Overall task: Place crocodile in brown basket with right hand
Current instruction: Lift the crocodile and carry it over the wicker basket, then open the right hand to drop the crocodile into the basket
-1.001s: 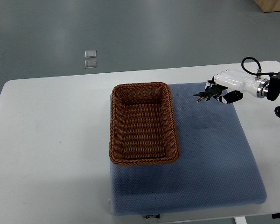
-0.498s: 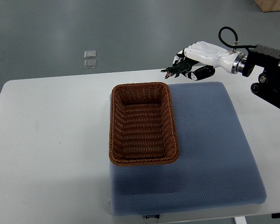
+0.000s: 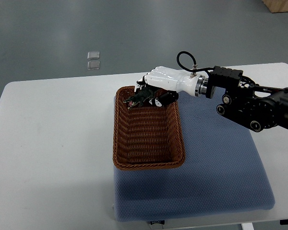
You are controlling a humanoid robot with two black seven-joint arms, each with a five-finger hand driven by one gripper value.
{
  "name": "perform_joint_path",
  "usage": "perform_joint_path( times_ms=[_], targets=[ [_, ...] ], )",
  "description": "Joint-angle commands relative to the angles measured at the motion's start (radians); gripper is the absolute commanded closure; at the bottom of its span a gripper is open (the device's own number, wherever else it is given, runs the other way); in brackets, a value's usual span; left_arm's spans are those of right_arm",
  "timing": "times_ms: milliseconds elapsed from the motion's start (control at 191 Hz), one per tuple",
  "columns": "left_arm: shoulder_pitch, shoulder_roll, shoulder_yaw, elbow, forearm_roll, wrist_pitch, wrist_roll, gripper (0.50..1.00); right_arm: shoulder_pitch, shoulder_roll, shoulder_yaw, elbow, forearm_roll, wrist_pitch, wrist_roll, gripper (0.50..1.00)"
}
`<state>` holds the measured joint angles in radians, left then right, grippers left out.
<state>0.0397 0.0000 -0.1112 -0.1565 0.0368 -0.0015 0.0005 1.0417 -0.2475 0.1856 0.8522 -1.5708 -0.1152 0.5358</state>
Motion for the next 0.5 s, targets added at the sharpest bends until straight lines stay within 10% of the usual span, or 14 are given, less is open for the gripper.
perform_joint_path(
  times_ms=[0,493],
  targets=[
    [0.0,0.0,-0.001,0.0,0.0,0.0,0.001,0.5,-0.015,0.005,-0.017,-0.008,-0.006,-0.003,0.0,1.0],
    [0.0,0.0,0.001,0.0,0.0,0.0,-0.001,0.5,-0.038,0.005,-0.017,-0.013,-0.006,-0.064,0.0,0.681]
  ],
)
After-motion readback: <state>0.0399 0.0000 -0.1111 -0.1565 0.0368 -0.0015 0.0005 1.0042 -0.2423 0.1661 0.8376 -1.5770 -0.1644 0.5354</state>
